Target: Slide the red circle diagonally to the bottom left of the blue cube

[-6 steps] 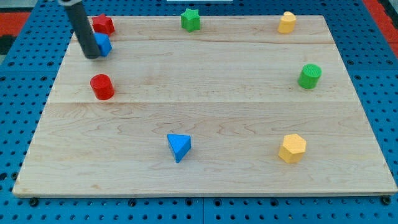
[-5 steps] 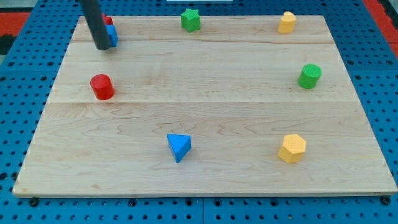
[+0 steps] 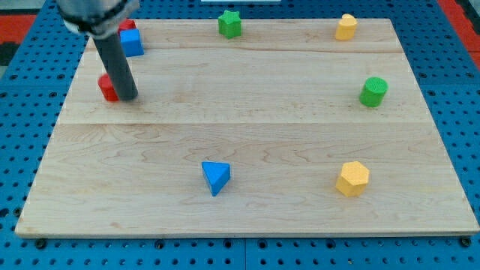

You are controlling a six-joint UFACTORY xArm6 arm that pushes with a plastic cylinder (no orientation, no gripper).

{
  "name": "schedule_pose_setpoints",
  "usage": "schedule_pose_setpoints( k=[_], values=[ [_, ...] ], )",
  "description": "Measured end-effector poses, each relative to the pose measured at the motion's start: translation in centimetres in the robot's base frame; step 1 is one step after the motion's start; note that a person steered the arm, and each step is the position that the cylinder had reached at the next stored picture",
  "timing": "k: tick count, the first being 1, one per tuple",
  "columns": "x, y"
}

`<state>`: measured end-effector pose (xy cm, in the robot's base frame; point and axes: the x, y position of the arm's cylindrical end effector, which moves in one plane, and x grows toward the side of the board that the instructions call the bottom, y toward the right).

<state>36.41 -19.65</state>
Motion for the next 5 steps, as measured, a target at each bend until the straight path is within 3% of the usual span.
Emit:
schedule_pose_setpoints(
  k=[1, 2, 3, 5],
  values=[
    [-2.5, -0.2],
    [2.2, 4.2],
    [3.9, -1.3],
    [1.0, -9.0]
  ],
)
